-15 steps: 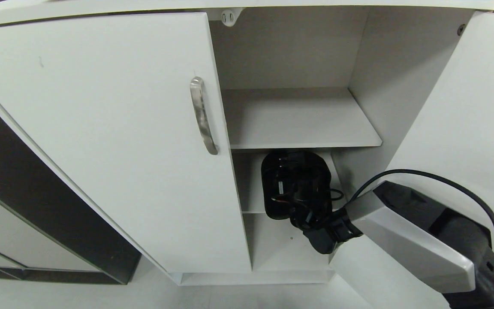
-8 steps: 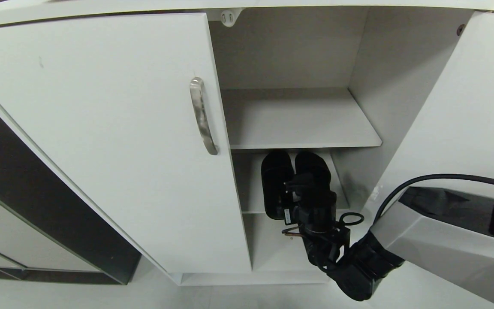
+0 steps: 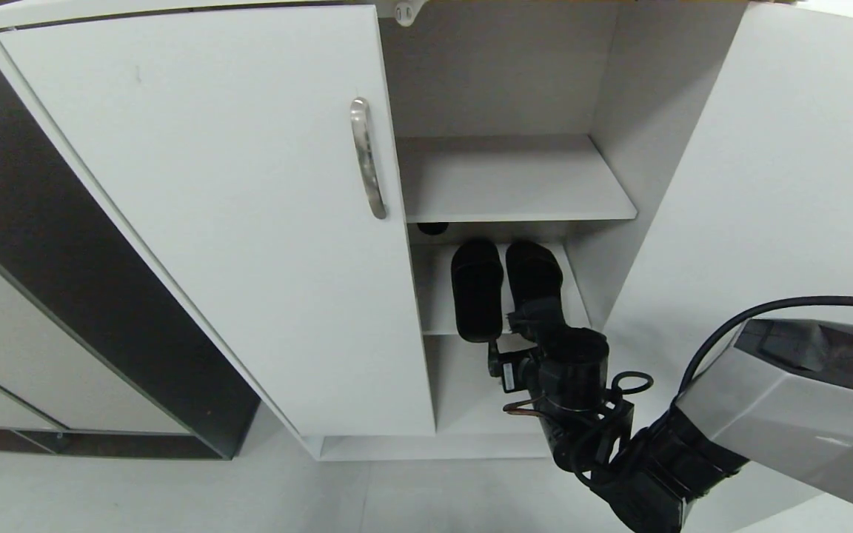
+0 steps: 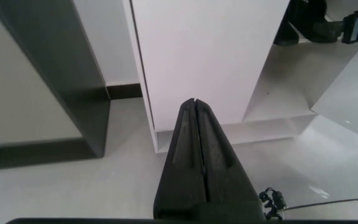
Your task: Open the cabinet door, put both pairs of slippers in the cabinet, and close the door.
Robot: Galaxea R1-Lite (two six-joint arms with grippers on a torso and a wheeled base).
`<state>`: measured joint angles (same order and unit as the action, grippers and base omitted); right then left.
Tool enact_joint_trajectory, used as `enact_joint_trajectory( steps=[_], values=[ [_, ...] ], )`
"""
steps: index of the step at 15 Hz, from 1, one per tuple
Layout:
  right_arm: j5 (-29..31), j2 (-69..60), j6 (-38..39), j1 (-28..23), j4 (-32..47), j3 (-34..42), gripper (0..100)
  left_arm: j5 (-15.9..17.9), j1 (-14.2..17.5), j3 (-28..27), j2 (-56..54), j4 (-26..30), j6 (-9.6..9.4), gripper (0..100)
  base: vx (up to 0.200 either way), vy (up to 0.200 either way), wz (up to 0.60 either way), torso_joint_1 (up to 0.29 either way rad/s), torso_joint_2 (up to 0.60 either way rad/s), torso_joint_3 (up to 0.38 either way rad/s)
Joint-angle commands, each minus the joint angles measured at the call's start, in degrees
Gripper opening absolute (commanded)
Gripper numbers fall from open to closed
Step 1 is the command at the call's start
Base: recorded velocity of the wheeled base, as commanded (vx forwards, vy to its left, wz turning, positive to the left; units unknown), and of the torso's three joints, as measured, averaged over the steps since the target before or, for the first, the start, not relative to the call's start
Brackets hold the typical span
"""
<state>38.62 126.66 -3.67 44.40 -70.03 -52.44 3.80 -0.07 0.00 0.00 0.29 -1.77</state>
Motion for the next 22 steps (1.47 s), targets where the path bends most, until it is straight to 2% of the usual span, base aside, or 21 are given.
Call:
enact_joint_trajectory(
  steps=[1,8,17,18,21,22],
  values=[
    [0.05,-0.27,-0.11,-0.10,-0.37,0.24,100,-0.02,-0.01,0.00,0.09,-0.03,0.01,0,0.000,0.000,0.00,0.000,0.00,0.000],
    [0.05,-0.36,-0.11,0.07,-1.24,0.24,100,-0.11,-0.01,0.00,0.09,-0.03,0.10,0,0.000,0.000,0.00,0.001,0.00,0.016],
    [-0.04,-0.54,-0.20,-0.98,-1.33,0.76,100,-0.11,-0.01,0.00,0.09,-0.03,0.10,0,0.000,0.000,0.00,0.002,0.00,0.195],
    [-0.65,-2.30,-0.20,-0.98,-0.89,2.26,100,-0.20,-0.01,0.00,0.09,-0.03,0.10,0,0.000,0.000,0.00,-0.007,0.01,0.203],
    [-8.39,-9.33,0.42,-0.98,3.33,8.23,100,-0.29,-0.01,0.00,0.09,-0.03,0.10,0,0.000,0.000,0.00,0.001,0.00,0.040],
    [-8.65,-9.68,0.51,-0.98,3.59,8.50,100,-0.29,-0.01,0.00,0.09,-0.03,0.10,0,0.000,0.000,0.00,0.000,0.00,0.000]
  ],
)
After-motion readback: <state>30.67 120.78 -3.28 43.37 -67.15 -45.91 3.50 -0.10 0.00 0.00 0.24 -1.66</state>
